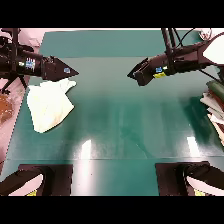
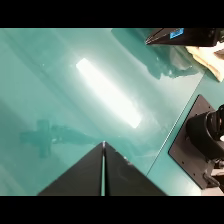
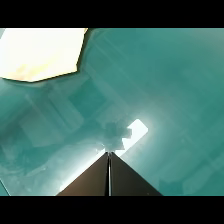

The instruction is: Fold the shirts.

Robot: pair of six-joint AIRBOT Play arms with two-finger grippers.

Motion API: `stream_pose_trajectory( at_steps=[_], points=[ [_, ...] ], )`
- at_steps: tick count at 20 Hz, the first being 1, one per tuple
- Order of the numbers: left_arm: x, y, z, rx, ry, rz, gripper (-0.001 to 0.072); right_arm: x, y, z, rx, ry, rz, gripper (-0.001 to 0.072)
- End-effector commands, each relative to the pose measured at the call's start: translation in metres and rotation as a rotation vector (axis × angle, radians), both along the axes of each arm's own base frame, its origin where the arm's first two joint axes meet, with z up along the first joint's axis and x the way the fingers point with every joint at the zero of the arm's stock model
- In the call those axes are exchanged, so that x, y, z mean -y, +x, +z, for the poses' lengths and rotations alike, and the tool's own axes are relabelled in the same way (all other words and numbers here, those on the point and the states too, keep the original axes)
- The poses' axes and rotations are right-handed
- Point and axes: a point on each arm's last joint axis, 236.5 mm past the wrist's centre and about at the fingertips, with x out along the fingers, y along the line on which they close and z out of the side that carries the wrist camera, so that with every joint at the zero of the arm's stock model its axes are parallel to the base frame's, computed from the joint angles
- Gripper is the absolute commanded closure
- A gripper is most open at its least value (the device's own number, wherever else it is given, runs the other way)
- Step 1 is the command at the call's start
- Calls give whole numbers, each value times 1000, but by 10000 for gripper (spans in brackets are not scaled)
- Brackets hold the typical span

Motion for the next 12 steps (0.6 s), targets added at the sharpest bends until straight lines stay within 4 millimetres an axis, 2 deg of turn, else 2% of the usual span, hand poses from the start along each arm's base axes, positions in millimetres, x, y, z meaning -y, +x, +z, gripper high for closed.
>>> stream_pose_trajectory(
  at_steps=[1,7,8,9,10,11,12],
  points=[
    [3,10,14,26,-60,35,682,0,-4,-2,-17,-2,5,692],
    [0,21,18,55,-68,76,682,0,-4,-2,-25,-1,-1,692],
    [-8,29,11,49,-35,124,681,0,-4,-2,-26,-2,0,692],
    [-28,42,-7,12,47,220,680,0,-4,-2,-25,-2,0,693],
    [-57,54,-30,-17,168,331,523,1,-4,-2,-24,-3,-1,692],
    [-94,63,-51,-44,306,457,126,1,-3,-2,-22,-4,-3,692],
    [-132,68,-66,-59,434,572,5,2,-2,-3,-19,-7,-6,692]
  ],
)
